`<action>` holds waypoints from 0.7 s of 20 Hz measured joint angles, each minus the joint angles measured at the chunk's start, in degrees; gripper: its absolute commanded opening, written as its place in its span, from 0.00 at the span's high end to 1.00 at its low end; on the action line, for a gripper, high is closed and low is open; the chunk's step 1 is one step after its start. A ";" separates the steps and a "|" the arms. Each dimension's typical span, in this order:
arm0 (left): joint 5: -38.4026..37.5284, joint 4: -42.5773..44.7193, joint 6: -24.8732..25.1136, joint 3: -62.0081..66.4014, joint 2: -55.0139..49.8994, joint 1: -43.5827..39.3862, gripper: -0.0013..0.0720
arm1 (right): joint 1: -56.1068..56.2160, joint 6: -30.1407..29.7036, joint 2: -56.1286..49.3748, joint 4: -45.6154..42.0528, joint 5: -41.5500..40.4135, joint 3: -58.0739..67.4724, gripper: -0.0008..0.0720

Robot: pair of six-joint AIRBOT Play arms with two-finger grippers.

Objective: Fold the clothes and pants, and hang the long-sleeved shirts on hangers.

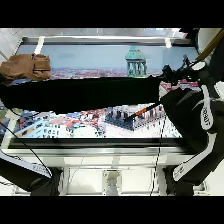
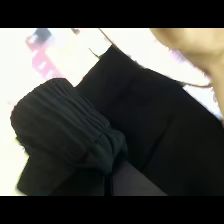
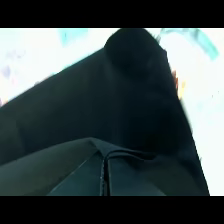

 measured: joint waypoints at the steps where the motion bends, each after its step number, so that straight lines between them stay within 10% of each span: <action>1: 1.73 0.11 -0.57 0.17 -0.83 -0.85 0.97 | 0.33 0.39 -1.22 0.00 -1.40 0.61 0.98; 4: 6.73 0.42 -1.84 0.42 -2.67 -3.26 0.96 | 1.05 1.40 -3.74 -0.02 -4.70 1.55 0.94; 5: 7.89 0.42 -2.03 0.48 -3.04 -3.89 0.87 | 1.25 1.79 -4.26 -0.02 -5.49 1.70 0.68; 6: 8.96 0.42 -2.14 0.52 -3.28 -4.35 0.43 | 1.36 1.90 -4.61 0.00 -6.16 1.97 0.40; 7: 9.60 0.46 -2.29 0.52 -3.34 -4.68 0.14 | 1.36 2.03 -4.87 0.09 -6.36 2.47 0.38; 14: 9.90 0.61 -2.69 0.63 5.01 -5.38 0.15 | -0.85 2.40 -5.53 -7.45 6.21 10.64 0.37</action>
